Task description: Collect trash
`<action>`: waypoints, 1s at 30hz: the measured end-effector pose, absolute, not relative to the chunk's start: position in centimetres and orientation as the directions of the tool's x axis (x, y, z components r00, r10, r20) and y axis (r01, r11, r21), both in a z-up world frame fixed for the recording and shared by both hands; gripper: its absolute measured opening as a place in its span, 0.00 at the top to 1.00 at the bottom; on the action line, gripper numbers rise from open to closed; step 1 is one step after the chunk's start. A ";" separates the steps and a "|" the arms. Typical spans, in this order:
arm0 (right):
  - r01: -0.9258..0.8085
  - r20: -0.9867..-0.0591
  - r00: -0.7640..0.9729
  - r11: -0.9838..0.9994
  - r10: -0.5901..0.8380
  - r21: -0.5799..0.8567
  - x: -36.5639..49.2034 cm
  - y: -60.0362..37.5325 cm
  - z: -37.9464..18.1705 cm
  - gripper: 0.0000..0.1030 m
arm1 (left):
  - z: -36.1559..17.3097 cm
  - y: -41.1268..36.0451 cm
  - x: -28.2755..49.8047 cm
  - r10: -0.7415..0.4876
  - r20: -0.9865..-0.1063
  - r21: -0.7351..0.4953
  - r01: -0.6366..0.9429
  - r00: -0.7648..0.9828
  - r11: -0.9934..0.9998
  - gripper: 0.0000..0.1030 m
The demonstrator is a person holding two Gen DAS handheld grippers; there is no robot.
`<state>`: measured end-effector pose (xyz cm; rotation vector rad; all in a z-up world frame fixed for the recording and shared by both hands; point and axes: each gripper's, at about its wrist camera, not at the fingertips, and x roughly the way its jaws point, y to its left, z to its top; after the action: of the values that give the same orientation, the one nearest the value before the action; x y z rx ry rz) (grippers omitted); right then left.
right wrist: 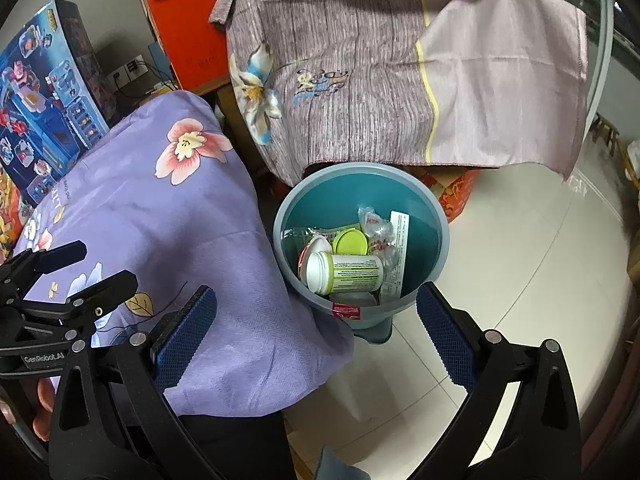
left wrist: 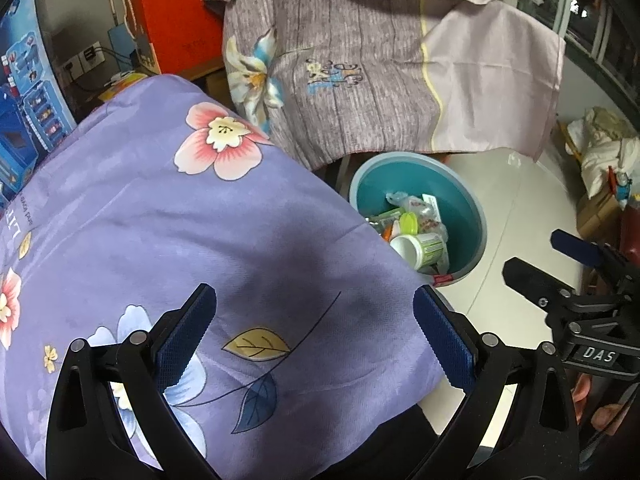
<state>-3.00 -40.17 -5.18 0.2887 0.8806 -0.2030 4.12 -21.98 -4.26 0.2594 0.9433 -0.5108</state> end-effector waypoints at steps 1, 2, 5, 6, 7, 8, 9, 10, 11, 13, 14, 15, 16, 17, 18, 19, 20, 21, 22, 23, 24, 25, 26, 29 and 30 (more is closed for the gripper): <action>0.291 -0.783 0.620 0.943 -0.056 0.163 -2.9 -40.1 -5.3 0.07 | -4.3 -22.0 4.1 -0.308 -0.819 -0.010 0.525 0.483 0.851 0.04; 0.291 -0.783 0.619 0.943 -0.057 0.161 -2.8 -40.2 -5.3 0.07 | -4.3 -22.0 4.1 -0.309 -0.817 -0.008 0.526 0.486 0.850 0.04; 0.289 -0.786 0.616 0.945 -0.060 0.154 -2.6 -40.3 -5.6 0.07 | -4.5 -22.1 4.1 -0.309 -0.814 -0.004 0.526 0.492 0.851 0.04; 0.289 -0.787 0.614 0.945 -0.061 0.152 -2.5 -40.3 -5.7 0.07 | -4.5 -22.1 4.1 -0.305 -0.815 -0.002 0.523 0.493 0.852 0.04; 0.291 -0.788 0.613 0.945 -0.064 0.149 -2.5 -40.3 -5.7 0.07 | -4.6 -22.1 4.2 -0.301 -0.817 -0.001 0.520 0.492 0.854 0.04; 0.293 -0.787 0.613 0.945 -0.068 0.147 -2.5 -40.4 -5.7 0.07 | -4.7 -22.0 4.2 -0.298 -0.819 -0.001 0.517 0.491 0.856 0.04; 0.295 -0.787 0.613 0.944 -0.071 0.145 -2.4 -40.4 -5.7 0.07 | -4.8 -22.0 4.3 -0.295 -0.820 -0.002 0.515 0.490 0.857 0.04; 0.296 -0.788 0.612 0.944 -0.073 0.143 -2.4 -40.4 -5.7 0.07 | -4.8 -22.0 4.4 -0.293 -0.822 -0.001 0.512 0.489 0.859 0.04; 0.297 -0.789 0.610 0.944 -0.075 0.140 -2.4 -40.5 -5.8 0.07 | -4.9 -21.9 4.5 -0.290 -0.823 -0.002 0.510 0.488 0.860 0.04; 0.299 -0.790 0.608 0.944 -0.077 0.138 -2.4 -40.5 -5.9 0.07 | -5.1 -21.9 4.6 -0.286 -0.826 0.000 0.508 0.486 0.861 0.04; 0.300 -0.791 0.607 0.944 -0.078 0.137 -2.4 -40.6 -5.9 0.07 | -5.1 -22.0 4.6 -0.282 -0.826 0.004 0.506 0.488 0.863 0.04; 0.301 -0.792 0.605 0.944 -0.079 0.136 -2.4 -40.6 -6.0 0.07 | -5.1 -22.0 4.6 -0.279 -0.826 0.009 0.505 0.490 0.863 0.04; 0.302 -0.793 0.604 0.944 -0.080 0.135 -2.4 -40.6 -6.0 0.07 | -5.2 -22.0 4.5 -0.279 -0.826 0.010 0.506 0.490 0.862 0.04; 0.302 -0.793 0.604 0.944 -0.080 0.134 -2.4 -40.7 -6.0 0.07 | -5.2 -22.0 4.5 -0.280 -0.827 0.009 0.509 0.488 0.860 0.04; 0.302 -0.794 0.603 0.944 -0.081 0.134 -2.4 -40.7 -6.0 0.07 | -5.2 -22.0 4.5 -0.281 -0.827 0.007 0.509 0.486 0.861 0.04; 0.303 -0.794 0.602 0.944 -0.082 0.133 -2.4 -40.7 -6.0 0.07 | -5.2 -22.0 4.5 -0.280 -0.828 0.008 0.509 0.486 0.861 0.04; 0.303 -0.794 0.602 0.944 -0.083 0.131 -2.4 -40.7 -6.0 0.07 | -5.2 -22.0 4.5 -0.280 -0.828 0.008 0.509 0.486 0.861 0.04; 0.302 -0.794 0.601 0.945 -0.084 0.128 -2.3 -40.7 -6.0 0.07 | -5.2 -22.0 4.5 -0.279 -0.827 0.008 0.507 0.487 0.862 0.04; 0.301 -0.795 0.601 0.945 -0.086 0.126 -2.3 -40.7 -6.0 0.07 | -5.2 -22.1 4.5 -0.278 -0.827 0.009 0.506 0.489 0.862 0.04; 0.301 -0.795 0.600 0.946 -0.088 0.123 -2.3 -40.7 -6.0 0.07 | -5.2 -22.0 4.5 -0.276 -0.827 0.011 0.504 0.490 0.863 0.04; 0.300 -0.795 0.600 0.946 -0.089 0.122 -2.2 -40.7 -5.9 0.07 | -5.3 -22.0 4.5 -0.274 -0.827 0.013 0.504 0.490 0.864 0.04; 0.300 -0.795 0.600 0.947 -0.090 0.119 -2.2 -40.7 -5.9 0.07 | -5.3 -22.0 4.5 -0.272 -0.827 0.014 0.502 0.491 0.865 0.04; 0.300 -0.795 0.599 0.947 -0.091 0.118 -2.2 -40.7 -5.9 0.07 | -5.3 -21.9 4.5 -0.269 -0.828 0.015 0.500 0.492 0.866 0.04; 0.297 -0.797 0.598 0.948 -0.089 0.117 -2.1 -40.6 -5.8 0.07 | -5.4 -21.8 4.6 -0.265 -0.829 0.018 0.498 0.492 0.867 0.04; 0.296 -0.797 0.597 0.948 -0.091 0.114 -2.1 -40.6 -5.8 0.07 | -5.4 -21.7 4.7 -0.264 -0.830 0.018 0.497 0.491 0.868 0.04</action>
<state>-2.08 -40.62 -5.81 0.2457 0.9061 -0.2272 4.65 -21.73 -5.42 0.2701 0.9520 -0.4685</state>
